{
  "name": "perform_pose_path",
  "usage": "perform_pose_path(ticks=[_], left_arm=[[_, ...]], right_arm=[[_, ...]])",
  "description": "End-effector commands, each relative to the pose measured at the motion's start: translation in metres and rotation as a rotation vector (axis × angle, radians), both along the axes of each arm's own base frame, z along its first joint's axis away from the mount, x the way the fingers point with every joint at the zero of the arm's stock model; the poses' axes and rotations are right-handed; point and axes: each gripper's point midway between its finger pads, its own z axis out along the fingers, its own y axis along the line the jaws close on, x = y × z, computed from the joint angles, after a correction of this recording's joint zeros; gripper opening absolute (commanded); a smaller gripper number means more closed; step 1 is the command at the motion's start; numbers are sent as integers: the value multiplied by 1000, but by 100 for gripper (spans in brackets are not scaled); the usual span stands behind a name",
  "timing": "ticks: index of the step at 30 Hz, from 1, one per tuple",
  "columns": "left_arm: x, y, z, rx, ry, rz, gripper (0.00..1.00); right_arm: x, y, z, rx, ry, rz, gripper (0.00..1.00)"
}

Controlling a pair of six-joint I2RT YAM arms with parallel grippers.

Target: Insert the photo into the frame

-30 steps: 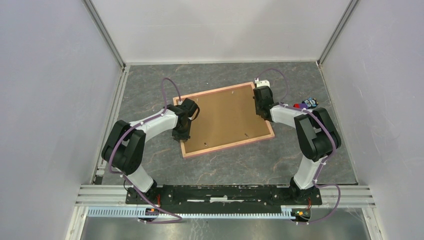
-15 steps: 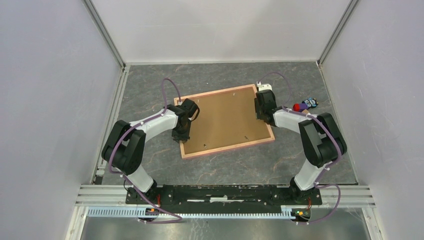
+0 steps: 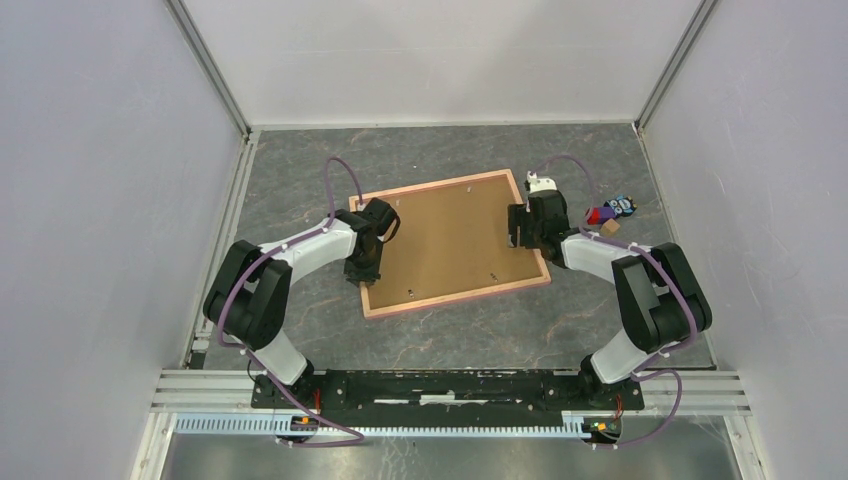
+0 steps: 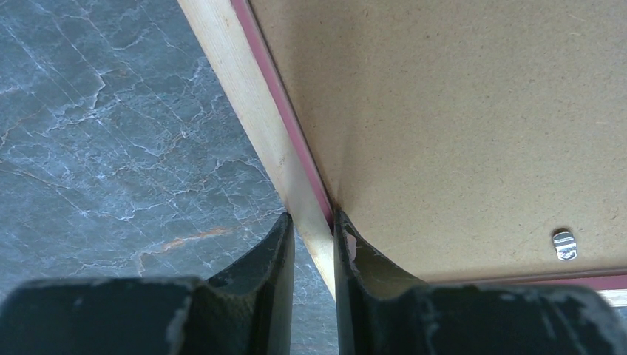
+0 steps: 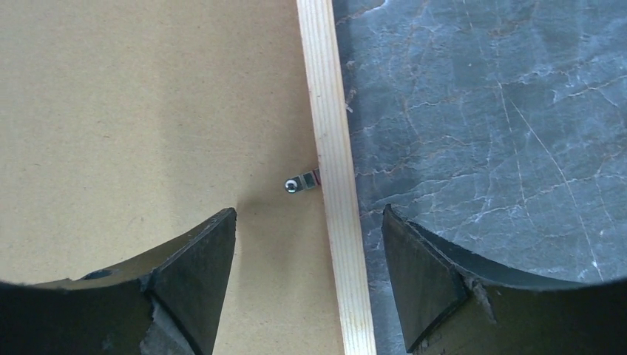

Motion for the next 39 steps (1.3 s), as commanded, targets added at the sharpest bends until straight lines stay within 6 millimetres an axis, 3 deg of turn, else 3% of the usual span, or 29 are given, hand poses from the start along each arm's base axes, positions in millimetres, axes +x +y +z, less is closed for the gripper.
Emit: perform_pose_path(ticks=[1, 3, 5, 8, 12, 16, 18, 22, 27, 33, 36, 39], left_arm=[[8, -11, 18, -41, -45, -108, 4], [12, -9, 24, -22, -63, -98, 22], [17, -2, 31, 12, -85, -65, 47], [21, 4, 34, 47, -106, -22, 65], [24, 2, 24, 44, -73, 16, 68], [29, 5, 14, 75, -40, 18, 61], [29, 8, 21, 88, -54, 45, 63], [17, -4, 58, -67, -150, 180, 82], [-20, -58, 89, -362, -147, 433, 91], [-54, -144, 94, -652, -99, 853, 93], [-50, -191, 88, -729, -66, 942, 92], [-44, -224, 64, -689, -12, 987, 90]], right_arm=[[10, 5, 7, 35, -36, 15, 78], [10, 3, 8, 27, -40, 19, 78], [10, 1, 8, 23, -43, 23, 79], [11, 2, 8, 28, -42, 37, 79], [10, 0, 7, 39, -43, 38, 79], [8, -5, 8, 49, -48, 30, 80], [7, -10, 9, 54, -54, 19, 81], [6, -17, 11, 67, -64, 1, 81], [5, -16, 15, 90, -75, -2, 82], [2, -21, 18, 90, -87, -16, 82], [1, -23, 20, 91, -95, -23, 82], [0, -25, 19, 90, -98, -31, 82]])
